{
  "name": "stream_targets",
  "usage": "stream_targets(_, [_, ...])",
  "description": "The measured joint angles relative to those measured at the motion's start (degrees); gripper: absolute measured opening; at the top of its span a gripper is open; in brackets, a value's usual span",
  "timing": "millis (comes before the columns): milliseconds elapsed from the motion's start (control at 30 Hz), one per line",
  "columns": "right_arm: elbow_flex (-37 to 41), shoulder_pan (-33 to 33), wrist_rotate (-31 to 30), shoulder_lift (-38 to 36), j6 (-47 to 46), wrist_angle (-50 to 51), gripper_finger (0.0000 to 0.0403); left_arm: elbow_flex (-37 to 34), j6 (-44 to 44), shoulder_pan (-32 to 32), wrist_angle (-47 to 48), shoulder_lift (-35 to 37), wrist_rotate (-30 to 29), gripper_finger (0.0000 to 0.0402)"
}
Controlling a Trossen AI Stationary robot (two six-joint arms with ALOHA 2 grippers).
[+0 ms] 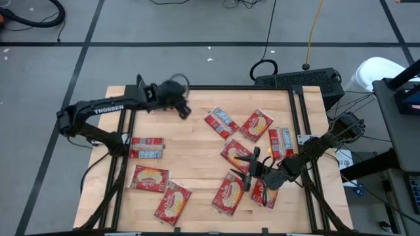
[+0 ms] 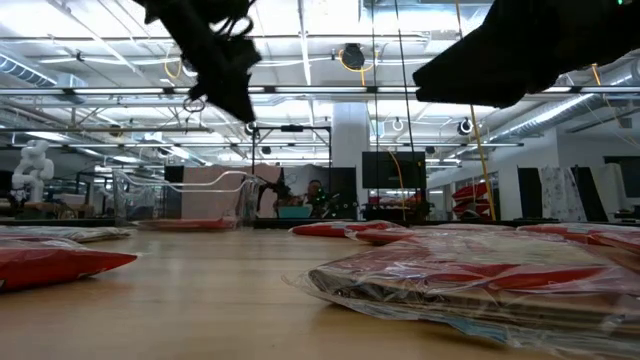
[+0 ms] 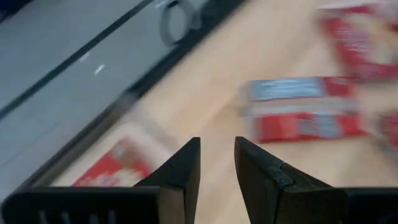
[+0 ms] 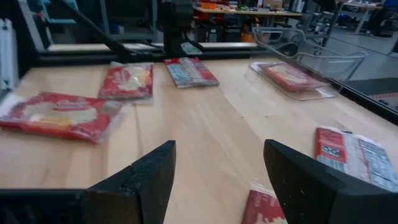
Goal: Sort popcorn bags into baskets
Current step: Put the red popcorn bag into the transparent bin
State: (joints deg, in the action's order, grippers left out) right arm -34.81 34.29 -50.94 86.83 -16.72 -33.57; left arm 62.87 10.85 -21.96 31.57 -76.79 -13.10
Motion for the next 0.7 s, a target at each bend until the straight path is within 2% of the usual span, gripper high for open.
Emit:
stream_targets(233, [0.0,-2.0,0.0,0.0,1.7,4.3,0.0238,0.0,-7.9,14.4,-7.8,1.1,-3.7,0.0104])
stream_targets(433, [0.0,-4.8,0.0,0.0,4.4,4.7,0.0238,-2.4,-12.9,22.6,-16.0,1.3,-6.0,0.0104])
stream_targets(700, [-0.1,-6.2,3.3,-0.4,2.9,4.8,0.0238,-11.8,-8.0,29.0,-30.5,2.0,-4.9,0.0104])
